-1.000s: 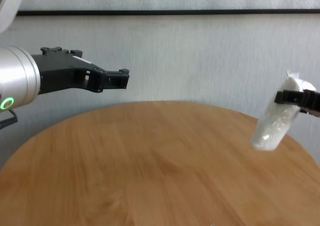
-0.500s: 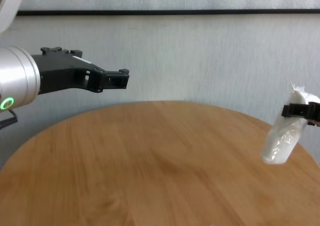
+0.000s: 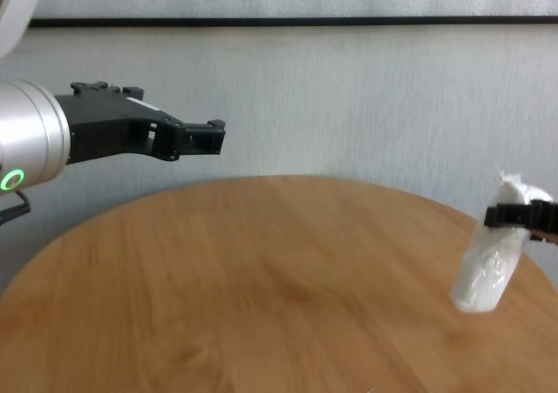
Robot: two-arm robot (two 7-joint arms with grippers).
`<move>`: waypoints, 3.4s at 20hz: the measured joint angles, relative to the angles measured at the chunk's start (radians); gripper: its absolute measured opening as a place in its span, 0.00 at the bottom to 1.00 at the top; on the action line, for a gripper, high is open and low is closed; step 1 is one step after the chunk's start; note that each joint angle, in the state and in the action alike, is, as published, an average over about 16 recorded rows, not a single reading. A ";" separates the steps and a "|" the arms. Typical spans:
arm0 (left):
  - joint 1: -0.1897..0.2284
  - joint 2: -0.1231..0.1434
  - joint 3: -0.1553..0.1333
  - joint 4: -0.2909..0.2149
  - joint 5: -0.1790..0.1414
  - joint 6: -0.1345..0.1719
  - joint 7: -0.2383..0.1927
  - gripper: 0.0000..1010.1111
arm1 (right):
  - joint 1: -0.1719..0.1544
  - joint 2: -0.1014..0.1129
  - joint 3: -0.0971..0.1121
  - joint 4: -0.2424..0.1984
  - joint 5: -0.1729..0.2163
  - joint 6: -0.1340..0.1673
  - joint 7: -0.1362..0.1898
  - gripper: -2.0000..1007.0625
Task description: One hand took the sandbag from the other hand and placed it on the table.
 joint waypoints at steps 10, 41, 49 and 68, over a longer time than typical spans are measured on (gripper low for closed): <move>0.000 0.000 0.000 0.000 0.000 0.000 0.000 0.99 | 0.008 -0.002 -0.007 0.014 -0.001 0.034 0.022 0.54; 0.000 0.000 0.000 0.000 0.000 0.000 0.000 0.99 | 0.006 -0.002 -0.005 0.008 0.000 0.026 0.012 0.99; 0.000 0.000 0.000 0.000 0.000 0.000 0.000 0.99 | 0.005 -0.002 -0.005 0.008 0.000 0.026 0.011 0.99; 0.000 0.000 0.000 0.000 0.000 0.000 0.000 0.99 | 0.024 -0.005 -0.025 0.001 -0.016 0.030 0.040 0.99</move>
